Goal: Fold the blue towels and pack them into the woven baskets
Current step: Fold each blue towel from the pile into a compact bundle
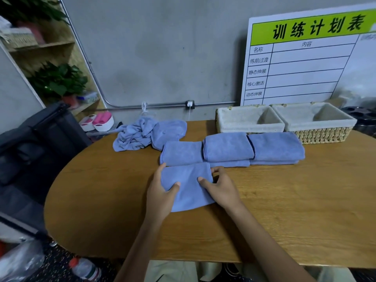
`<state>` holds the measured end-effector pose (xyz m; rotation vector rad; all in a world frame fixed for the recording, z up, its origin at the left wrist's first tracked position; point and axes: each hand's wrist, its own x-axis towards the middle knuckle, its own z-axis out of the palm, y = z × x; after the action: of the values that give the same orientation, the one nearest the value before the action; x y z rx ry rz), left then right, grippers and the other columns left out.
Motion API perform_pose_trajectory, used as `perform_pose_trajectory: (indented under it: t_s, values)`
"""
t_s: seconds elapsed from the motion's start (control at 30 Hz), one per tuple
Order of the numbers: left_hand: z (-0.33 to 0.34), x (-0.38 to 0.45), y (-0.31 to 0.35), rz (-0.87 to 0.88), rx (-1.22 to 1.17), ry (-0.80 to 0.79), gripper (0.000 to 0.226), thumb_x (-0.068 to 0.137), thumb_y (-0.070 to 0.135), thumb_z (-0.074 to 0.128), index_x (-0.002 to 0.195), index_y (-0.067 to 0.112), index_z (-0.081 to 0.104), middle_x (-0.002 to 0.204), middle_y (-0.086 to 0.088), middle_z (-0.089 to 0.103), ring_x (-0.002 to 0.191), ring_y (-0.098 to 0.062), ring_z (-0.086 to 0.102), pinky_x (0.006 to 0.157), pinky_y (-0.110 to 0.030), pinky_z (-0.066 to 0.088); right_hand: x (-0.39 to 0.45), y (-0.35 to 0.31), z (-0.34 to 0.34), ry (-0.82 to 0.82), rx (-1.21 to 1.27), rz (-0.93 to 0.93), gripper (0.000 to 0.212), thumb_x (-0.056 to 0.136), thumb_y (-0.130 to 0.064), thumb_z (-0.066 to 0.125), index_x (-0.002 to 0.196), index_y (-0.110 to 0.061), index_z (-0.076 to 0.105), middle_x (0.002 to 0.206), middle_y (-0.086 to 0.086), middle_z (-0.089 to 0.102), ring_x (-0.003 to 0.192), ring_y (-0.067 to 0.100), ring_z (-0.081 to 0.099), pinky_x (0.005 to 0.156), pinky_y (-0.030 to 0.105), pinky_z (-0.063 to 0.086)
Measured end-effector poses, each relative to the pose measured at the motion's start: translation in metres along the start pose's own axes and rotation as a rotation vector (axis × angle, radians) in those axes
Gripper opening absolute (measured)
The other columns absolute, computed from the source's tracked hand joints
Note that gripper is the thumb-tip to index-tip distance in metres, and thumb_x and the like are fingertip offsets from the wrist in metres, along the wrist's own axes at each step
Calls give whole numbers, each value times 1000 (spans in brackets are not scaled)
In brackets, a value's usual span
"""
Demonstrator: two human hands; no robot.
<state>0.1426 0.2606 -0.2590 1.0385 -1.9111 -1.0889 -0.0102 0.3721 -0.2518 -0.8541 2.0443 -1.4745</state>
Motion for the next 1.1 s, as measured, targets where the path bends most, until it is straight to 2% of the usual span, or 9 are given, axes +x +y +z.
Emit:
perform_pose_trajectory:
  t_s: [0.2, 0.33, 0.4, 0.53, 0.63, 0.7, 0.8, 0.9, 1.1]
  values:
    - [-17, 10, 11, 53, -283, 2, 66, 85, 10, 78, 135, 43, 50, 137, 13, 58, 125, -9, 57, 100, -44, 53, 2, -16, 0, -134, 448, 64, 40, 84, -23, 80, 109, -10, 52, 108, 10, 68, 94, 23, 71, 86, 42, 59]
    - [-34, 56, 46, 69, -403, -17, 67, 84, 6, 78, 138, 36, 50, 123, 5, 67, 106, -2, 67, 82, -25, 58, 35, -47, 5, 21, 495, -40, 35, 83, -16, 79, 96, -13, 47, 88, 11, 53, 80, 24, 59, 77, 40, 53]
    - [-39, 96, 59, 71, -381, -58, 65, 85, 10, 78, 139, 34, 51, 122, 9, 63, 101, 6, 66, 79, -20, 57, 62, -68, 6, 107, 377, -151, 37, 83, -15, 78, 93, -14, 42, 82, 3, 47, 71, 12, 51, 70, 26, 46]
    - [-27, 167, 52, 19, -195, -94, 63, 86, 24, 79, 141, 36, 49, 144, -4, 51, 128, -21, 53, 100, -39, 52, 120, -86, 9, 217, 38, -317, 41, 79, -16, 77, 94, -14, 39, 97, 6, 45, 74, 14, 44, 65, 22, 37]
    - [5, 184, 23, 31, 103, -239, 63, 92, 27, 73, 148, 22, 44, 148, -7, 48, 133, -27, 49, 99, -34, 45, 147, -64, 19, 134, -727, -305, 36, 86, -19, 65, 112, -10, 42, 121, 16, 40, 78, 31, 54, 63, 33, 35]
    - [19, 186, 3, 86, 273, -274, 55, 96, 31, 66, 146, 18, 47, 149, -7, 49, 133, -26, 48, 100, -31, 42, 151, -48, 24, 240, -1063, -384, 31, 80, -21, 69, 105, -13, 50, 115, 15, 48, 80, 33, 56, 64, 35, 29]
    - [22, 190, -12, 162, 313, -90, 38, 99, 32, 60, 137, 22, 59, 136, -6, 55, 110, -21, 57, 88, -28, 41, 155, -36, 32, 436, -1108, -626, 28, 62, -17, 79, 81, -15, 58, 89, 9, 55, 69, 30, 51, 62, 35, 28]
    - [22, 185, -18, 194, 381, 5, 30, 102, 31, 54, 129, 25, 65, 124, -3, 53, 95, -16, 55, 82, -29, 40, 159, -23, 42, 364, -1020, -748, 17, 76, -23, 73, 87, -14, 64, 91, 7, 60, 73, 32, 57, 70, 40, 43]
    - [10, 172, -19, 261, 319, 162, 30, 104, 27, 48, 124, 21, 69, 125, -1, 54, 103, -18, 56, 87, -33, 47, 150, -18, 36, 191, -1003, -668, 49, 97, -41, 22, 100, -16, 64, 100, 4, 64, 98, 27, 62, 97, 51, 40]
